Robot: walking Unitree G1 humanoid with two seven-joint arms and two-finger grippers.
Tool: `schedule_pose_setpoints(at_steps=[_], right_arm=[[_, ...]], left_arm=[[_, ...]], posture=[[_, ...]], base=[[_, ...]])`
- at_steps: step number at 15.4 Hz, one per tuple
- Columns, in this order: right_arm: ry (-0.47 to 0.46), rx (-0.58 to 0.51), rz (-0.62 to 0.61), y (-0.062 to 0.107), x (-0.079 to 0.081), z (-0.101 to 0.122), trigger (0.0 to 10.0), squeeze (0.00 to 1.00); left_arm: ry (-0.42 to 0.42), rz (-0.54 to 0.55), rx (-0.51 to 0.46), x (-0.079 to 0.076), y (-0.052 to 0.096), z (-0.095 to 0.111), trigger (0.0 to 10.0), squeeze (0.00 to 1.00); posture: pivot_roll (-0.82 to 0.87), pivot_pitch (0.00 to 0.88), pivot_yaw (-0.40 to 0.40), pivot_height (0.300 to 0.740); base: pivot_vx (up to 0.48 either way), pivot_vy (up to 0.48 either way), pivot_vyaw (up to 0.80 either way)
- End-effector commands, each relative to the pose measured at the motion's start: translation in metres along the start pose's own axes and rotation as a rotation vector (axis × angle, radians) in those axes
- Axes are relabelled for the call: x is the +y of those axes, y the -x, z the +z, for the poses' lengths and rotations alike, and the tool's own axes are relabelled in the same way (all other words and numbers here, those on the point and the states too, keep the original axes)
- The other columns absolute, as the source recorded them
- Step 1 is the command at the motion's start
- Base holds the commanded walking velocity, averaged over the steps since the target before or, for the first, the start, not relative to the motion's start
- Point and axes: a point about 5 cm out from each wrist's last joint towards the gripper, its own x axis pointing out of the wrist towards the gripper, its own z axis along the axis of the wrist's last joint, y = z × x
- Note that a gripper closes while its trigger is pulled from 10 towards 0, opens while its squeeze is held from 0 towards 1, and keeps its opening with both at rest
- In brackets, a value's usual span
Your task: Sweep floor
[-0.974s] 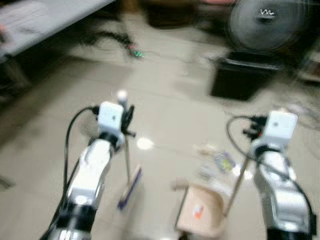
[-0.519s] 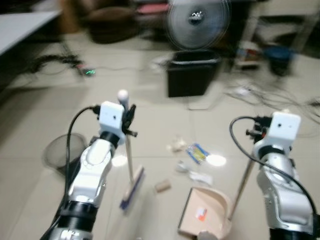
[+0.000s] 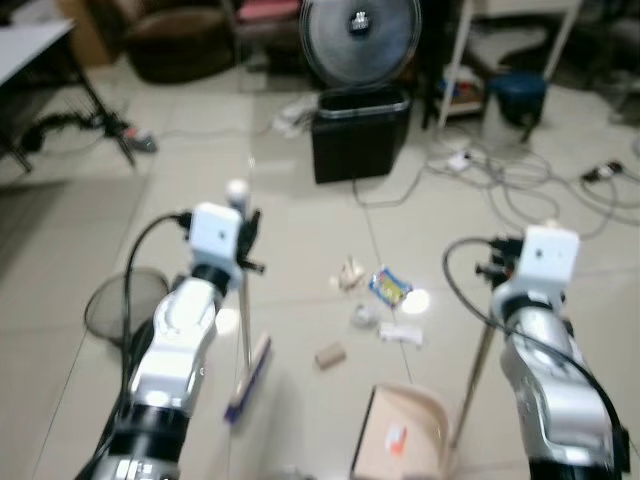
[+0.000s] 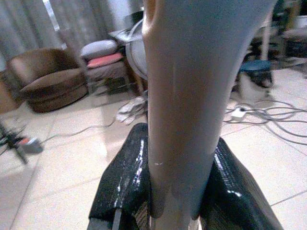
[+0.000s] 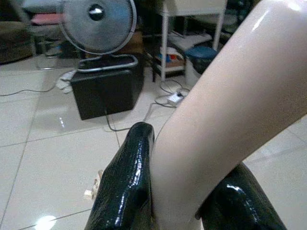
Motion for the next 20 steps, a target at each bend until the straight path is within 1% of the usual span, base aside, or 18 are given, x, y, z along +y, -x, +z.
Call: schedule_pose_setpoints(at_steps=[1,2,3,4,5,7,9,11,13,15,18,20], right_arm=[[0.058,-0.041,-0.04,-0.002,-0.008,0.007,10.0,0.0],[0.092,-0.068,-0.045,-0.003,-0.009,0.009,10.0,0.0],[0.101,-0.076,-0.045,-0.004,-0.01,0.011,10.0,0.0],[0.092,-0.085,-0.045,-0.006,-0.011,0.013,10.0,0.0],[0.087,-0.098,-0.044,-0.008,-0.011,0.015,10.0,0.0],[0.084,-0.118,-0.04,-0.01,-0.01,0.018,10.0,0.0],[0.131,-0.133,-0.029,-0.01,-0.011,0.02,10.0,0.0],[0.126,-0.135,-0.028,-0.01,-0.011,0.021,10.0,0.0],[0.123,-0.151,-0.029,-0.011,-0.01,0.023,10.0,0.0],[0.114,-0.162,-0.014,-0.013,-0.007,0.024,10.0,0.0],[0.076,-0.151,-0.009,-0.013,-0.007,0.021,10.0,0.0],[0.07,-0.154,-0.002,-0.014,-0.005,0.022,10.0,0.0]], left_arm=[[0.001,-0.005,-0.029,-0.002,-0.004,0.009,10.0,0.0],[-0.004,-0.003,-0.032,-0.001,-0.005,0.01,10.0,0.0],[-0.019,0.003,-0.038,-0.001,-0.005,0.011,10.0,0.0],[-0.051,0.012,-0.053,-0.001,-0.007,0.012,10.0,0.0],[-0.056,0.016,-0.063,-0.001,-0.008,0.014,10.0,0.0],[-0.046,0.014,-0.073,-0.003,-0.01,0.016,10.0,0.0],[-0.037,0.012,-0.074,-0.005,-0.01,0.016,10.0,0.0],[-0.034,0.01,-0.078,-0.007,-0.012,0.016,10.0,0.0],[-0.031,0.013,-0.084,-0.006,-0.014,0.018,10.0,0.0],[-0.029,0.016,-0.078,-0.004,-0.011,0.016,10.0,0.0],[-0.03,0.023,-0.066,-0.002,-0.007,0.013,10.0,0.0],[-0.026,0.026,-0.065,-0.002,-0.008,0.013,10.0,0.0]], posture=[[-0.05,0.049,0.089,0.74],[-0.05,0.052,0.09,0.74],[-0.05,0.053,0.09,0.74],[-0.05,0.053,0.09,0.74],[-0.06,0.06,0.091,0.74],[-0.06,0.069,0.089,0.74],[-0.06,0.076,0.082,0.74],[-0.05,0.081,0.073,0.74],[-0.04,0.085,0.068,0.74],[-0.03,0.087,0.069,0.74],[-0.03,0.088,0.065,0.74],[-0.03,0.09,0.065,0.74]], base=[[0.0,0.0,0.0],[0.0,0.0,0.0],[0.0,0.0,0.0],[0.0,0.0,0.0],[0.0,0.0,0.0],[0.127,0.0,0.0],[0.287,0.0,0.0],[0.345,0.0,0.0],[0.354,0.0,0.49],[0.375,0.0,0.56],[0.385,0.0,0.0],[0.392,0.0,0.0]])
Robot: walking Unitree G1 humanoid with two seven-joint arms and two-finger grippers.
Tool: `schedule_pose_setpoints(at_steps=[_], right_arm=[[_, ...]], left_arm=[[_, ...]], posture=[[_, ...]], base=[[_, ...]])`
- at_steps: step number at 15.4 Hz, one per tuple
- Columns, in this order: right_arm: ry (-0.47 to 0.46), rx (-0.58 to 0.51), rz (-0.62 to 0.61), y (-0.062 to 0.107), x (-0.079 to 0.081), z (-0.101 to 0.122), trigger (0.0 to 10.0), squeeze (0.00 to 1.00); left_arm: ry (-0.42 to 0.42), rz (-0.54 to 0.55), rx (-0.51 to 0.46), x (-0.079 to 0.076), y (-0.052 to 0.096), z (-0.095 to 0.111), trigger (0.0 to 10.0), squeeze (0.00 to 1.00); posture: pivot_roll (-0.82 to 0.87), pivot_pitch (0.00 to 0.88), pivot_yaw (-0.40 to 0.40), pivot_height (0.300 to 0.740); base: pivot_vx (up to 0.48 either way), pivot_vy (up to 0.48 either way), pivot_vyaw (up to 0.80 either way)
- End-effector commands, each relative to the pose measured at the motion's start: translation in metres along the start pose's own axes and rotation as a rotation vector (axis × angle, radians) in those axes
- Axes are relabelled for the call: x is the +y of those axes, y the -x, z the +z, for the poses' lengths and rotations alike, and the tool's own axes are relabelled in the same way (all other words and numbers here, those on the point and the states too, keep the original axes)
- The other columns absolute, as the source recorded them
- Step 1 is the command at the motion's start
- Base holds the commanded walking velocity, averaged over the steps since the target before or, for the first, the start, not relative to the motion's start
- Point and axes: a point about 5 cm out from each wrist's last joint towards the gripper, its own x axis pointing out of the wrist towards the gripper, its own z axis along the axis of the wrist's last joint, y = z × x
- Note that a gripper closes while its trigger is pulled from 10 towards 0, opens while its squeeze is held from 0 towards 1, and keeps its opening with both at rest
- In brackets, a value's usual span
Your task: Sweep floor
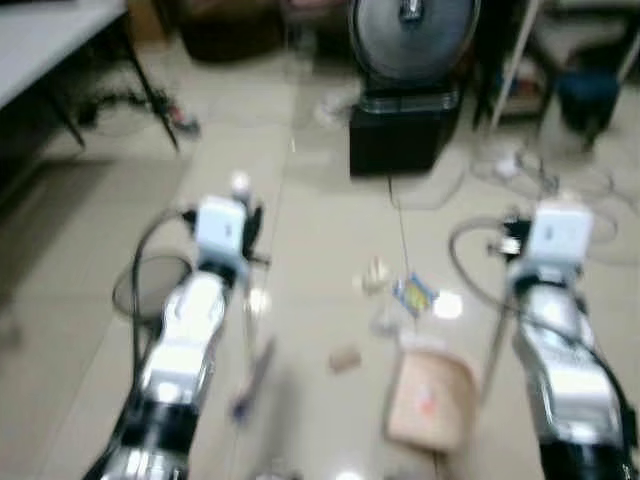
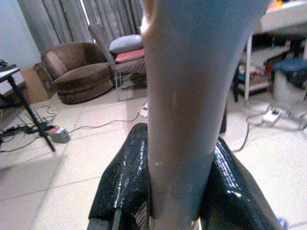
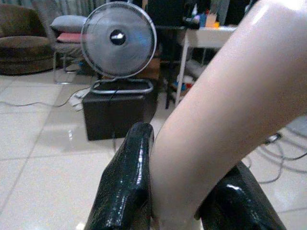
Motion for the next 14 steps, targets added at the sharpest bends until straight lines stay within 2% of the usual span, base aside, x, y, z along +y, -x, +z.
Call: schedule_pose_setpoints(at_steps=[1,7,9,12,14], right_arm=[[-0.006,-0.036,0.025,-0.0012,0.0067,0.0083,10.0,0.0],[0.03,-0.043,0.053,-0.0021,0.0067,0.0076,10.0,0.0],[0.031,-0.043,0.049,-0.0013,0.008,0.0069,10.0,0.0],[-0.017,-0.037,0.047,0.0011,0.0089,0.0044,10.0,0.0],[-0.017,-0.035,0.064,0.0018,0.0108,0.0034,10.0,0.0]], left_arm=[[-0.029,0.022,-0.035,0.0095,-0.0008,0.008,10.0,0.0],[-0.025,0.02,-0.034,0.0083,-0.0011,0.0077,10.0,0.0],[-0.027,0.018,-0.033,0.0097,-0.0006,0.0076,10.0,0.0],[-0.031,0.018,-0.031,0.0104,0.0002,0.0073,10.0,0.0],[-0.032,0.027,-0.028,0.0117,0.0016,0.0069,10.0,0.0]], posture=[[-0.03,0.089,0.065,0.74],[-0.03,0.094,0.07,0.74],[-0.03,0.1,0.076,0.74],[-0.03,0.101,0.076,0.74],[-0.03,0.1,0.068,0.74]], base=[[0.39,0.0,0.0],[0.389,0.0,0.0],[0.388,0.0,0.52],[0.382,0.0,0.0],[0.384,0.0,0.0]])
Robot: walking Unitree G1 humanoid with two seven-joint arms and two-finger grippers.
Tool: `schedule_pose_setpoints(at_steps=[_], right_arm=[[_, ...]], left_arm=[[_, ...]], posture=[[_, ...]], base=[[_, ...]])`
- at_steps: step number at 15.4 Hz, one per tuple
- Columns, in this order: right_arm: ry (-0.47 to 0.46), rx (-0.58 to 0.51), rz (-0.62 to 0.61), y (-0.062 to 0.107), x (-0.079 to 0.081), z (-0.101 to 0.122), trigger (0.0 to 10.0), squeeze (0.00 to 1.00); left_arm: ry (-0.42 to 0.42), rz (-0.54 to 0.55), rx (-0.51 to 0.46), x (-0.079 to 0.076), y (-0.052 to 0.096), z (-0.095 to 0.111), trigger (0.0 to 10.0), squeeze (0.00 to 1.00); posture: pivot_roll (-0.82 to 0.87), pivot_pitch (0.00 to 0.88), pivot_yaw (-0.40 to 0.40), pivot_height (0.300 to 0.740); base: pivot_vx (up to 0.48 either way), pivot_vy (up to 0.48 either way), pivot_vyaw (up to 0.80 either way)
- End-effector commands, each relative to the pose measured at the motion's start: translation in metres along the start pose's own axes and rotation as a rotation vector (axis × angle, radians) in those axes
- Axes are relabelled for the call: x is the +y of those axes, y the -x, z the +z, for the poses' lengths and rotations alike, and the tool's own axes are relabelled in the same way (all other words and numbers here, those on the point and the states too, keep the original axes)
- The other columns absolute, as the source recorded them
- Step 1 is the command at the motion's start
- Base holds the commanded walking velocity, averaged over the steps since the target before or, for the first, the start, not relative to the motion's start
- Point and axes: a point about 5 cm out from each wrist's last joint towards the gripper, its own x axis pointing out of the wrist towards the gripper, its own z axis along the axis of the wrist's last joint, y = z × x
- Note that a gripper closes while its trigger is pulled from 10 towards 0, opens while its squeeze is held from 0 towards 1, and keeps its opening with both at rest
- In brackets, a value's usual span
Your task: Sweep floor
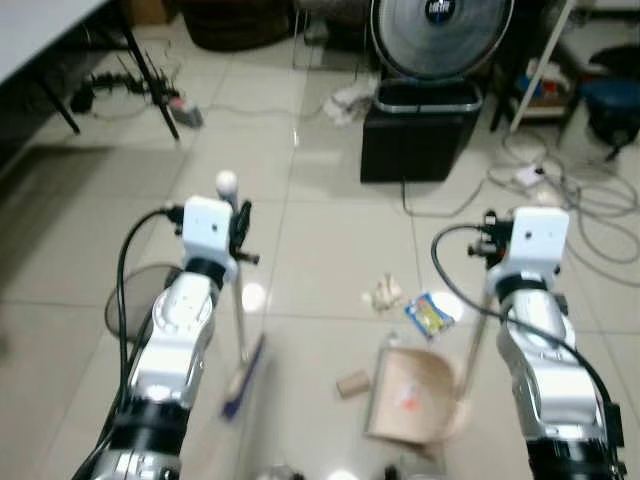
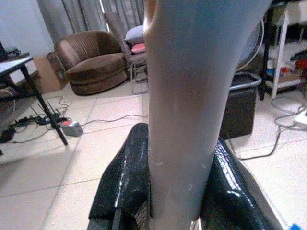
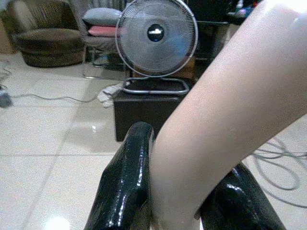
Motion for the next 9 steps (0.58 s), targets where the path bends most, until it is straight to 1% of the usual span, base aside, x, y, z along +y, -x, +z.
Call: schedule_pose_setpoints(at_steps=[1,4,5,6,7,9], right_arm=[[0.029,-0.03,-0.02,0.0,-0.007,0.005,10.0,0.0],[0.037,-0.04,0.013,-0.002,-0.003,0.005,10.0,0.0],[0.05,-0.048,0.033,-0.003,0.0,0.006,10.0,0.0],[0.059,-0.06,0.048,-0.003,0.001,0.006,10.0,0.0],[0.095,-0.076,0.068,-0.003,0.003,0.006,10.0,0.0],[0.157,-0.057,0.06,-0.005,0.001,0.003,10.0,0.0]], left_arm=[[-0.005,-0.008,-0.032,-0.003,-0.001,0.007,10.0,0.0],[0.004,0.006,-0.025,0.0,0.001,0.006,10.0,0.0],[0.024,0.015,-0.026,0.001,0.001,0.006,10.0,0.0],[0.026,0.017,-0.024,0.002,0.002,0.005,10.0,0.0],[0.026,0.018,-0.018,0.002,0.002,0.004,10.0,0.0],[0.05,0.005,-0.027,0.001,0.003,0.003,10.0,0.0]], posture=[[-0.02,0.1,0.067,0.74],[-0.02,0.098,0.063,0.74],[-0.02,0.096,0.064,0.74],[-0.02,0.096,0.065,0.74],[-0.02,0.094,0.067,0.74],[-0.02,0.094,0.069,0.74]], base=[[0.375,0.0,0.0],[0.355,0.0,0.0],[0.0,0.0,0.0],[0.0,0.0,0.0],[0.0,0.0,0.0],[0.0,0.0,0.0]])
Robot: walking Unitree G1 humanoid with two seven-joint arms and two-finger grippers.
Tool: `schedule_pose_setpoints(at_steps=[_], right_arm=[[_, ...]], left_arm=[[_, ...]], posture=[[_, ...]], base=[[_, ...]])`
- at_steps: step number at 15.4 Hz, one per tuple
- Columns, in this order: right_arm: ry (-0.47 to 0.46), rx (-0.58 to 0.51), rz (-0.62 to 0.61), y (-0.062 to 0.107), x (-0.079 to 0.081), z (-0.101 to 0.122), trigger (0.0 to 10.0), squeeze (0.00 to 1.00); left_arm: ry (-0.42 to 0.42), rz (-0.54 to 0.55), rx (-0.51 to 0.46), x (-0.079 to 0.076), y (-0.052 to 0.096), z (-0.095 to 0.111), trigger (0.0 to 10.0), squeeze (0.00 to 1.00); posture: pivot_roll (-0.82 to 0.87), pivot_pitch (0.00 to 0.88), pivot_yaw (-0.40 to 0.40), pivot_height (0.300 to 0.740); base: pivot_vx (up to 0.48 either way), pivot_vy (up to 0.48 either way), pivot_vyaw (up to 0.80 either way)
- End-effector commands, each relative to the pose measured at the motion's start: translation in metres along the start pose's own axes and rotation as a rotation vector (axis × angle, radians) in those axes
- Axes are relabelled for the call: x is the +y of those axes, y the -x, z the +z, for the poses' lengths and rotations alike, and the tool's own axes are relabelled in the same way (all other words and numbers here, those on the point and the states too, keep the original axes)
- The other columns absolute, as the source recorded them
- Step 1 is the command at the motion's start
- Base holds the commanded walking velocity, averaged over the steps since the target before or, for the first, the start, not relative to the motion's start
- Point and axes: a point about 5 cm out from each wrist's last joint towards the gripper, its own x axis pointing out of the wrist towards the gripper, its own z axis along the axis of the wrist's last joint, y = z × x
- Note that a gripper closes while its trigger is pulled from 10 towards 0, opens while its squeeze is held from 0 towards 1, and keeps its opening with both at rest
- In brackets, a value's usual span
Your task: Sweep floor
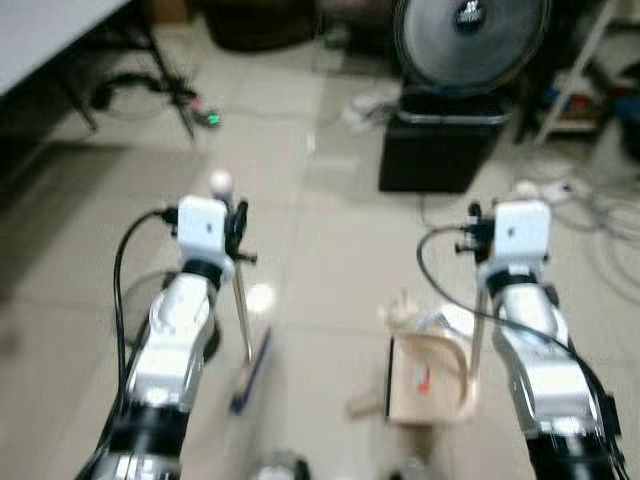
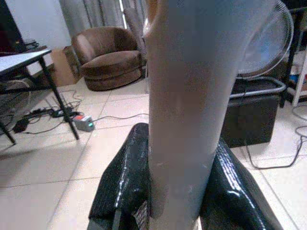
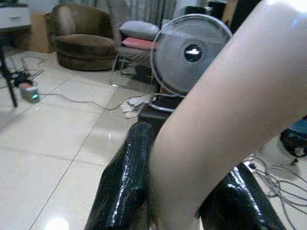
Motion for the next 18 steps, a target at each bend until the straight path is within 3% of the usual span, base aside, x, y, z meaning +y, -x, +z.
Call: schedule_pose_setpoints(at_steps=[1,5,15,17,18], right_arm=[[0.064,0.003,-0.016,-0.001,-0.007,-0.002,10.0,0.0],[0.141,-0.043,0.024,-0.007,0.0,0.002,10.0,0.0],[0.082,-0.098,0.149,-0.018,0.049,-0.012,10.0,0.0],[0.118,-0.13,0.15,-0.018,0.059,-0.015,10.0,0.0],[0.081,-0.133,0.141,-0.018,0.062,-0.017,10.0,0.0]], left_arm=[[-0.005,-0.006,-0.016,0.0,0.001,0.001,10.0,0.0],[-0.02,-0.005,0.004,0.002,0.003,-0.007,10.0,0.0],[-0.025,-0.011,0.023,-0.008,0.003,-0.025,10.0,0.0],[-0.034,-0.014,-0.001,-0.012,0.002,-0.025,10.0,0.0],[-0.022,-0.011,-0.011,-0.014,0.0,-0.026,10.0,0.0]], posture=[[-0.02,0.097,0.073,0.74],[-0.01,0.13,0.066,0.74],[0.01,0.256,0.058,0.74],[0.02,0.275,0.07,0.74],[0.02,0.282,0.077,0.74]], base=[[0.0,0.0,0.0],[0.0,0.0,0.0],[0.0,0.0,0.0],[0.0,0.0,0.0],[0.0,0.0,0.0]])
